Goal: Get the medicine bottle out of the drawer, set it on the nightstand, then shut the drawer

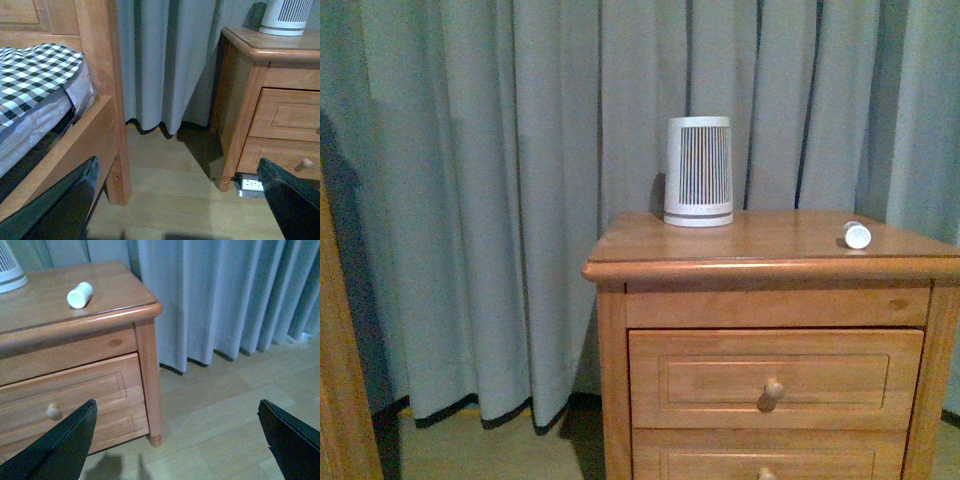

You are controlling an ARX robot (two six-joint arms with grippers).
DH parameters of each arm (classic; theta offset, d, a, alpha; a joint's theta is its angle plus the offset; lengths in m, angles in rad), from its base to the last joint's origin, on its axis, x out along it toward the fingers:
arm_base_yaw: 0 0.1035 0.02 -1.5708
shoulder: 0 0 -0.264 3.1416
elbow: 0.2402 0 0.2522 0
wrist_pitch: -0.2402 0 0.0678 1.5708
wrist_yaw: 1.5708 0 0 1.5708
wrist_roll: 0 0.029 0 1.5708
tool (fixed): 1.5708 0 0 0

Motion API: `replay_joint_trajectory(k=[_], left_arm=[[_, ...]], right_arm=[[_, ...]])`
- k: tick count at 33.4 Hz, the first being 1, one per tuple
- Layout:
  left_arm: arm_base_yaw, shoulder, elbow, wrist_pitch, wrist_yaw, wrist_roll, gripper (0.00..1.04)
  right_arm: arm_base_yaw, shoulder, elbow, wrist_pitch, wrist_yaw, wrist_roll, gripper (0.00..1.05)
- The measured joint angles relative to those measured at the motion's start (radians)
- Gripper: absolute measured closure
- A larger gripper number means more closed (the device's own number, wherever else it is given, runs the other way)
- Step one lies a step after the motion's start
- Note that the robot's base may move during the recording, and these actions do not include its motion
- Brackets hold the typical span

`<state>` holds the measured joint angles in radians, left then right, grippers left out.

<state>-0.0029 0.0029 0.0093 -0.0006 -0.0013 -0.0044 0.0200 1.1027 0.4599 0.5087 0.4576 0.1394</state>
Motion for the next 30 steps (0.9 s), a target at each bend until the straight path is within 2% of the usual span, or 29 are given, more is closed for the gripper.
replay_joint_trajectory(k=[7,10,15,19,20,22,23,24,26,30], left_arm=[[0.000,0.000,0.000,0.000,0.000,0.000,0.07],[0.000,0.000,0.000,0.000,0.000,0.000,0.07],[0.000,0.000,0.000,0.000,0.000,0.000,0.07],[0.000,0.000,0.000,0.000,0.000,0.000,0.07],[0.000,0.000,0.000,0.000,0.000,0.000,0.07],[0.000,0.000,0.000,0.000,0.000,0.000,0.07],[0.000,0.000,0.000,0.000,0.000,0.000,0.07],[0.000,0.000,0.000,0.000,0.000,0.000,0.07],[0.000,0.000,0.000,0.000,0.001,0.000,0.07],[0.000,0.000,0.000,0.000,0.000,0.000,0.07]], right_arm=[[0.086,-0.455,-0.164,-0.192,0.109,-0.059,0.07],[0.129,-0.674,-0.227,-0.348,0.145,-0.052,0.07],[0.134,-0.852,-0.299,-0.542,0.147,-0.026,0.07],[0.134,-0.905,-0.325,-0.580,0.148,-0.023,0.07],[0.117,-0.923,-0.329,-0.568,0.082,-0.035,0.09],[0.026,-0.990,-0.363,-0.531,-0.206,-0.077,0.20],[0.001,-1.016,-0.371,-0.525,-0.320,-0.094,0.27],[-0.007,-1.024,-0.373,-0.523,-0.385,-0.103,0.32],[-0.012,-1.032,-0.379,-0.521,-0.449,-0.114,0.43],[-0.014,-1.040,-0.393,-0.520,-0.455,-0.123,0.60]])
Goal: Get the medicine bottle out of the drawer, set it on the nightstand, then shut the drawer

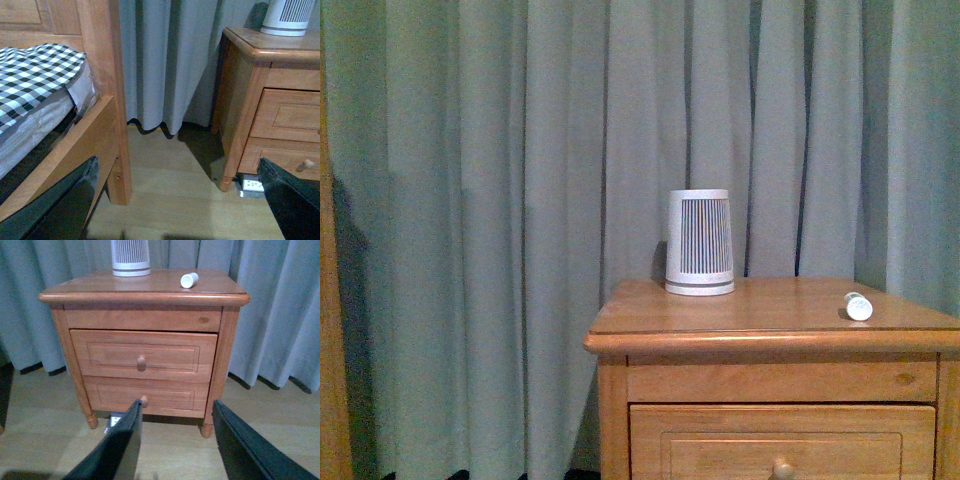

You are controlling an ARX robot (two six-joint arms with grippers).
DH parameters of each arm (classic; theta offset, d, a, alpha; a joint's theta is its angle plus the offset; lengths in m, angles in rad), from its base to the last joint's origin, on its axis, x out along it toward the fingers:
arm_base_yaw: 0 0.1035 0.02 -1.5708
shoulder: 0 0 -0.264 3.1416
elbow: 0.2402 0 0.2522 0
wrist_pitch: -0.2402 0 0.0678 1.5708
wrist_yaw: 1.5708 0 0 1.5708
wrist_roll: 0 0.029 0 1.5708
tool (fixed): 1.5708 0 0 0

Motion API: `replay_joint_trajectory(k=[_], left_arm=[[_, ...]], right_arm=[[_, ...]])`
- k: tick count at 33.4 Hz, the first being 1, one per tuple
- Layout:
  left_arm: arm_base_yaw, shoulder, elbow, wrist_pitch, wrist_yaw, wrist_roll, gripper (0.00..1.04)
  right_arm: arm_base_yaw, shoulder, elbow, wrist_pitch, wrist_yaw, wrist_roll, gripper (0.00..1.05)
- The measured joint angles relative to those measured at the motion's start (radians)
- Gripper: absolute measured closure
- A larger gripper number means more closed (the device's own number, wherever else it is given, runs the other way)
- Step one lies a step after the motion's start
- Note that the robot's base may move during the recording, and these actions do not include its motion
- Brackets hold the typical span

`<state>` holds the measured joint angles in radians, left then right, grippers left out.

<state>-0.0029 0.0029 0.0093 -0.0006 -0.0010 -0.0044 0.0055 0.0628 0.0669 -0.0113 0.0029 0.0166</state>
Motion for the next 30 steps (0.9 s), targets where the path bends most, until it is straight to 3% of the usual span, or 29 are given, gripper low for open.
replay_joint_trajectory(k=[9,23,30], left_arm=[[0.000,0.000,0.000,0.000,0.000,0.000,0.07],[0.000,0.000,0.000,0.000,0.000,0.000,0.07],[0.000,0.000,0.000,0.000,0.000,0.000,0.07]], right_arm=[[-0.002,-0.034,-0.036,0.007,0.000,-0.008,1.03],[-0.003,-0.056,-0.054,0.008,-0.001,-0.011,1.01],[-0.003,-0.056,-0.054,0.008,-0.001,-0.012,0.73]])
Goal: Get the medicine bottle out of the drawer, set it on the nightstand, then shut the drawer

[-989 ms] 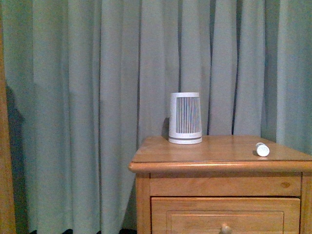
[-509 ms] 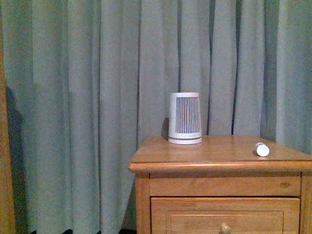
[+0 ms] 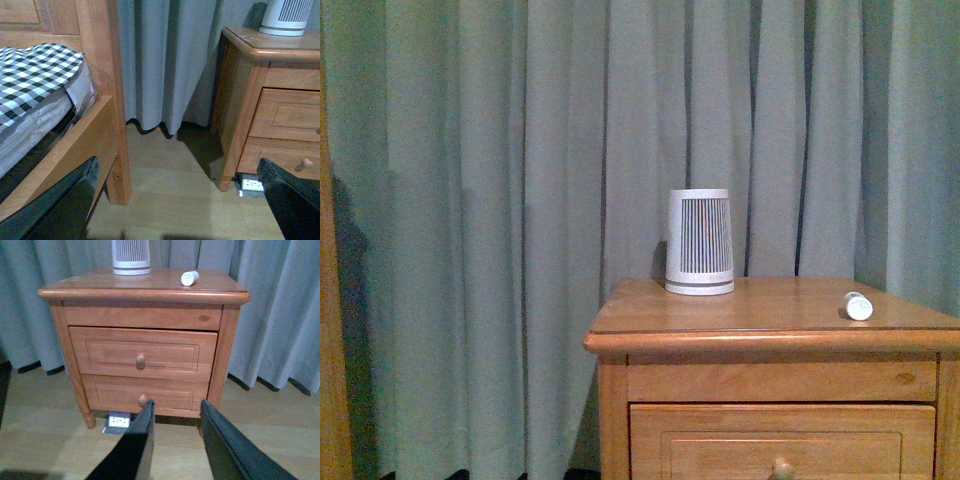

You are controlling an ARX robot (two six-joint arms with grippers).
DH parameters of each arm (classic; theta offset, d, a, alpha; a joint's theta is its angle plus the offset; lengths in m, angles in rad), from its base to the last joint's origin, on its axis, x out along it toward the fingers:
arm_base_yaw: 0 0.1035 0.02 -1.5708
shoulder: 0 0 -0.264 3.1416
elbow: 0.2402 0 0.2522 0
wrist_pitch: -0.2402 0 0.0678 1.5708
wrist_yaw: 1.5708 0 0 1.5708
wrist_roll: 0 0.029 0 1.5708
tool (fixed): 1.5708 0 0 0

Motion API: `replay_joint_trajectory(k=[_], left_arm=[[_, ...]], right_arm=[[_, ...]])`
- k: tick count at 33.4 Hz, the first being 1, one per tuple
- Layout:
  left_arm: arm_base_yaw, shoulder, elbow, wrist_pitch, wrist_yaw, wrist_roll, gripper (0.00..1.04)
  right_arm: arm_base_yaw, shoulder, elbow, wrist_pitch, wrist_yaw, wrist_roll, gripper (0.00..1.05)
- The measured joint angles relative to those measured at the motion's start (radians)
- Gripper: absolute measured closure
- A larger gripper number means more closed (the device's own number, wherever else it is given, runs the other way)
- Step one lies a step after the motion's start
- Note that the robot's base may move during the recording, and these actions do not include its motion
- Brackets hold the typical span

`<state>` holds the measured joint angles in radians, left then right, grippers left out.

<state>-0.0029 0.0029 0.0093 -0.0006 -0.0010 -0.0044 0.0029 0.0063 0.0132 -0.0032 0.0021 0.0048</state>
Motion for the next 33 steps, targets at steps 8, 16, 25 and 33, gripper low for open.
replay_joint_trajectory(k=[8,16,25,33], left_arm=[[0.000,0.000,0.000,0.000,0.000,0.000,0.07],[0.000,0.000,0.000,0.000,0.000,0.000,0.07],[0.000,0.000,0.000,0.000,0.000,0.000,0.07],[0.000,0.000,0.000,0.000,0.000,0.000,0.07]], right_arm=[[0.000,0.000,0.000,0.000,0.000,0.000,0.28],[0.000,0.000,0.000,0.000,0.000,0.000,0.07],[0.000,0.000,0.000,0.000,0.000,0.000,0.07],[0.000,0.000,0.000,0.000,0.000,0.000,0.07]])
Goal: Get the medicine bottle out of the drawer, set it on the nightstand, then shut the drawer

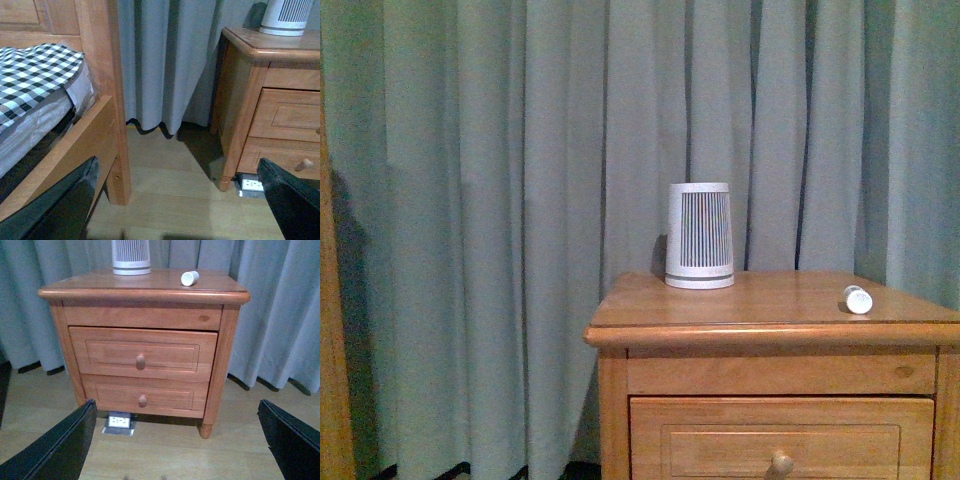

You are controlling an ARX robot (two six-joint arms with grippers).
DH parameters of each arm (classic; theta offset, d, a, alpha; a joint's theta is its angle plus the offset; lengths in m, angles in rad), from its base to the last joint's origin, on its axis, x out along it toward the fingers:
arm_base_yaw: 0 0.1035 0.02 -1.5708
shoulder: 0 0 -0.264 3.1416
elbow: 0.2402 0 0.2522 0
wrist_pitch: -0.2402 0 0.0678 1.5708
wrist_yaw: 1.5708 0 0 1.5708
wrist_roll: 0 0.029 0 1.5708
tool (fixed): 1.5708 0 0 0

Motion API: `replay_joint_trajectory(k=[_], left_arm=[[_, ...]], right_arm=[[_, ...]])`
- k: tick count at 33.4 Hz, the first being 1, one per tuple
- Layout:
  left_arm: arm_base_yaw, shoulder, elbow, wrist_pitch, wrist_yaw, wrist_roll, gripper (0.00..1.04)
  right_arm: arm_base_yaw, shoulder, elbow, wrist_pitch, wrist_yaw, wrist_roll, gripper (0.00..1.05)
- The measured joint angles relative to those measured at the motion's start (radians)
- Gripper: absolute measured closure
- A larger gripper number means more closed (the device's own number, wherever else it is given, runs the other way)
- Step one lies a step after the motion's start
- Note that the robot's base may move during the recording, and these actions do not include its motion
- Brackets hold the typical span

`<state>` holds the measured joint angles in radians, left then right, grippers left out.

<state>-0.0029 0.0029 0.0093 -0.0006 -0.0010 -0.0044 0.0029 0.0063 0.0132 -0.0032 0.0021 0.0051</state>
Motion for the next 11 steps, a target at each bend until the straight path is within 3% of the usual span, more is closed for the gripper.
replay_joint_trajectory(k=[11], left_arm=[[0.000,0.000,0.000,0.000,0.000,0.000,0.07]], right_arm=[[0.000,0.000,0.000,0.000,0.000,0.000,0.07]])
